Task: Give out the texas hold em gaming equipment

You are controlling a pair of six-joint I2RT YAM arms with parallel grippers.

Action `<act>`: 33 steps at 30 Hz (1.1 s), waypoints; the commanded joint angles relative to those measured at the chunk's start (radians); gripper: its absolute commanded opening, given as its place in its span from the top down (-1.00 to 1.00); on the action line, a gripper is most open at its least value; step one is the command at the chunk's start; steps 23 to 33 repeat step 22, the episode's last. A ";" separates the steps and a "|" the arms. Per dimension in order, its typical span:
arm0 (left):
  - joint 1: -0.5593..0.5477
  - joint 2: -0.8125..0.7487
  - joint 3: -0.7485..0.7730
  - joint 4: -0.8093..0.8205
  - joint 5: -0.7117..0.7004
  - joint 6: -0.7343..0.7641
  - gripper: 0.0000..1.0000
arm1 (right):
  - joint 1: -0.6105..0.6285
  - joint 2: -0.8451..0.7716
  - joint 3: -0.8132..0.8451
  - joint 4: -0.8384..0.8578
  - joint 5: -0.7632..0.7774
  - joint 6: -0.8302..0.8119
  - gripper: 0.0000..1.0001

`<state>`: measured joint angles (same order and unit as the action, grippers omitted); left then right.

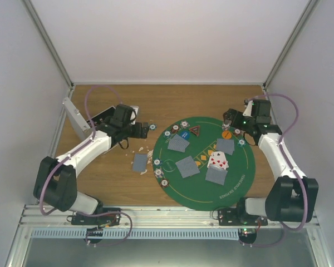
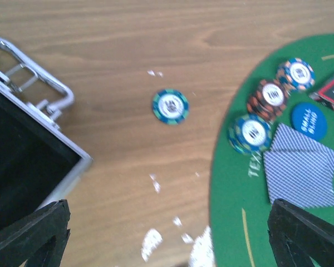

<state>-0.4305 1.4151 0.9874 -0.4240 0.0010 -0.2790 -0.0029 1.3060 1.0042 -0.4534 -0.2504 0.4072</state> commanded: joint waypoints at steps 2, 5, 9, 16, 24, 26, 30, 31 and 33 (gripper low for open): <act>0.164 0.059 -0.024 0.271 0.174 0.102 -0.94 | -0.116 -0.031 -0.115 0.252 0.108 -0.068 -0.99; 0.260 0.076 -0.071 0.412 0.212 0.104 -0.95 | -0.127 -0.071 -0.225 0.407 0.201 -0.076 -0.99; 0.330 0.115 -0.160 0.644 0.213 0.108 -0.96 | -0.126 -0.121 -0.377 0.623 0.283 -0.108 -0.99; 0.347 0.171 -0.241 0.848 0.154 0.100 -0.94 | -0.125 -0.148 -0.534 0.801 0.402 -0.168 -0.99; 0.349 0.149 -0.266 0.909 0.098 0.117 -0.95 | -0.126 -0.184 -0.623 0.914 0.432 -0.187 -0.99; 0.349 0.149 -0.266 0.909 0.098 0.117 -0.95 | -0.126 -0.184 -0.623 0.914 0.432 -0.187 -0.99; 0.349 0.149 -0.266 0.909 0.098 0.117 -0.95 | -0.126 -0.184 -0.623 0.914 0.432 -0.187 -0.99; 0.349 0.149 -0.266 0.909 0.098 0.117 -0.95 | -0.126 -0.184 -0.623 0.914 0.432 -0.187 -0.99; 0.349 0.149 -0.266 0.909 0.098 0.117 -0.95 | -0.126 -0.184 -0.623 0.914 0.432 -0.187 -0.99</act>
